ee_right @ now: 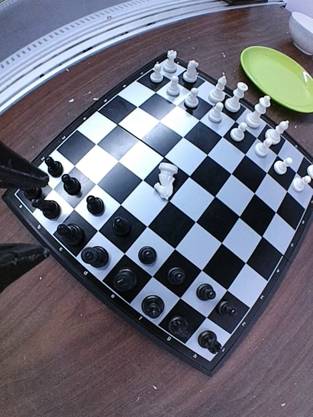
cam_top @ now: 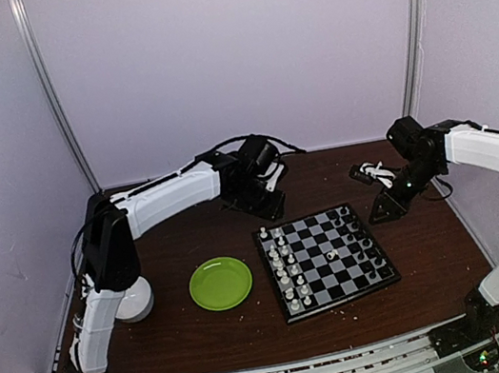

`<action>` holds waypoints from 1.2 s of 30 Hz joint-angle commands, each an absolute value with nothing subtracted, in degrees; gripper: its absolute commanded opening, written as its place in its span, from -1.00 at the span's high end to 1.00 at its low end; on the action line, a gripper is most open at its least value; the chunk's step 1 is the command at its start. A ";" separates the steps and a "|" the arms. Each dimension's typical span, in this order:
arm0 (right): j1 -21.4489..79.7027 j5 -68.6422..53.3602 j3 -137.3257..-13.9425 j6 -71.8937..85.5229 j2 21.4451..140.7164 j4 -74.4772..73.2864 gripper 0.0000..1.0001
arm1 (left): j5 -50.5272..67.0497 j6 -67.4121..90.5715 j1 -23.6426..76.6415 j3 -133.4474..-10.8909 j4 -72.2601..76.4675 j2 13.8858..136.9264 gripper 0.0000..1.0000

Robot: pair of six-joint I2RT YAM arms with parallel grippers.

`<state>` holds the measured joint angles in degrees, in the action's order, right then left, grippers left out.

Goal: Set up the chess pieces on the board
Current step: Place the pawn on a2, then pick up the knight from the chessboard.

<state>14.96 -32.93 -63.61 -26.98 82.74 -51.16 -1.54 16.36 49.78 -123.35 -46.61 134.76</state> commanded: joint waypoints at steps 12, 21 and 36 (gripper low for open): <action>12.25 -27.07 -64.72 -22.97 79.37 -47.91 0.39 | 6.26 10.19 59.02 -122.74 -41.27 131.91 0.29; 11.19 -27.97 -64.60 -23.18 79.35 -48.06 0.39 | 7.64 9.54 61.61 -123.72 -40.08 137.40 0.16; 11.14 -28.43 -64.63 -23.77 80.59 -48.53 0.39 | 6.93 10.81 61.61 -125.16 -38.14 142.86 0.14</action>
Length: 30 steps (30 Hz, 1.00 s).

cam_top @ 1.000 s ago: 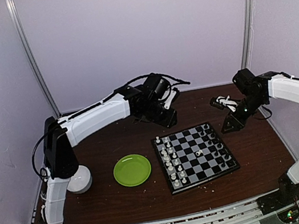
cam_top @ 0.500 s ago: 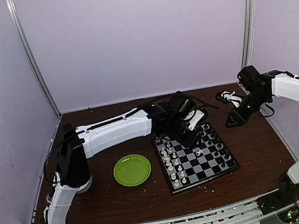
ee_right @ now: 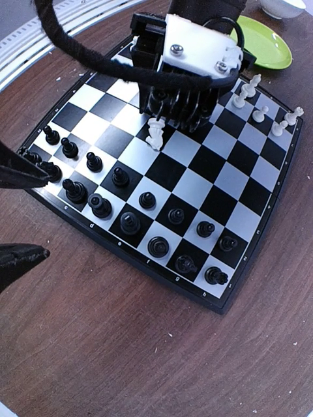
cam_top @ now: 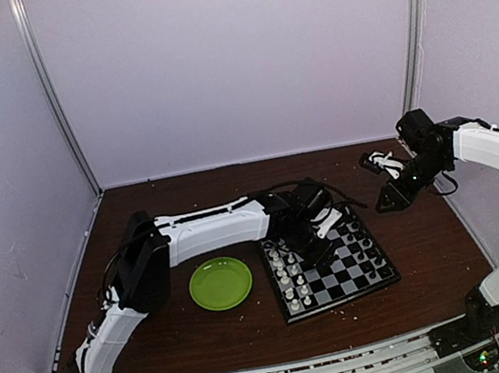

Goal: Set up the chess pieces on the board
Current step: Pick up the knight from the chessboard.

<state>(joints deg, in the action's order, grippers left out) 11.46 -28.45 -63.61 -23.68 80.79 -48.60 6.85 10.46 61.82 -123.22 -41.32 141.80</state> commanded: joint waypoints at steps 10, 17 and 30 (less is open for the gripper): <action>11.16 -28.56 -64.85 -24.17 81.39 -48.91 0.39 | 8.21 10.72 61.61 -125.66 -36.88 143.97 0.29; 11.16 -28.72 -64.87 -24.39 81.56 -49.13 0.39 | 8.52 10.40 61.61 -125.68 -36.86 144.72 0.39; 11.12 -28.92 -64.95 -24.27 81.70 -49.23 0.40 | 7.83 10.21 61.61 -125.39 -36.99 145.10 0.62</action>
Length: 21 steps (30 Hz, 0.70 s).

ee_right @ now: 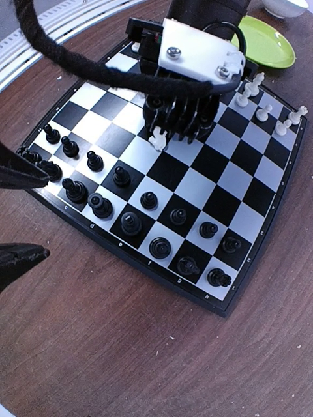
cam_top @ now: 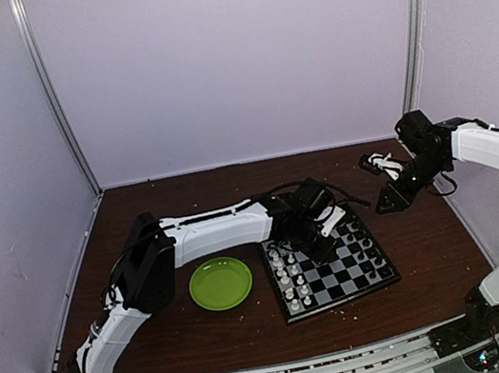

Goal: Set up the chess pieces on the board
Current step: Pick up the knight from the chessboard.

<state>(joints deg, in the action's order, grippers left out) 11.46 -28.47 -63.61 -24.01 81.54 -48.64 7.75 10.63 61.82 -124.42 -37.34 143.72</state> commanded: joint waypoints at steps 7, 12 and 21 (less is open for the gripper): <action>11.08 -29.36 -65.70 -23.04 81.03 -49.49 0.40 | 4.43 9.54 61.66 -122.30 -36.39 141.11 0.73; 10.51 -34.46 -68.12 -20.72 81.26 -50.61 0.40 | 1.01 9.23 61.61 -113.75 -30.12 131.99 0.75; 10.06 -57.32 -78.57 -23.39 94.86 -66.89 0.29 | -3.17 10.55 61.70 -100.44 -17.44 119.01 0.73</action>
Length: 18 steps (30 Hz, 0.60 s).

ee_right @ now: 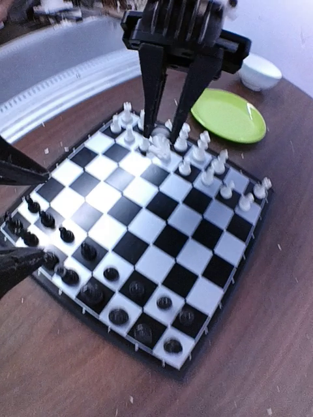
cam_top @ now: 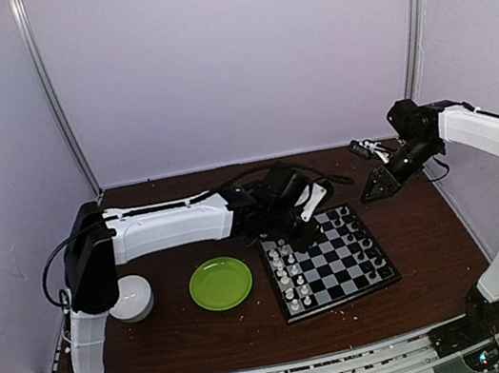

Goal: Set up the chess pieces on the board
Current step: Pick up the knight from the chessboard, then pass from the left arm to the right

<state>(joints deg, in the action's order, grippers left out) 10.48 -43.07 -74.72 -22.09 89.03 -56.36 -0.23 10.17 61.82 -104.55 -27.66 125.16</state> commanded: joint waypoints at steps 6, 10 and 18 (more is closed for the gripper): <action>10.11 -70.35 -87.62 -36.37 105.49 -86.44 0.21 | -2.99 10.10 62.04 -97.57 -12.62 115.60 0.73; 10.24 -73.18 -89.94 -39.26 108.00 -90.49 0.18 | -2.06 9.58 62.48 -98.01 -11.70 115.49 0.73; 10.85 -77.13 -90.09 -40.39 109.24 -91.75 0.12 | -0.40 9.54 62.94 -99.01 -10.72 115.76 0.72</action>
<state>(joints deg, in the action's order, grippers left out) 10.61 -72.79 -88.64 -38.06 108.36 -88.40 -2.00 10.13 62.43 -98.54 -14.37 116.44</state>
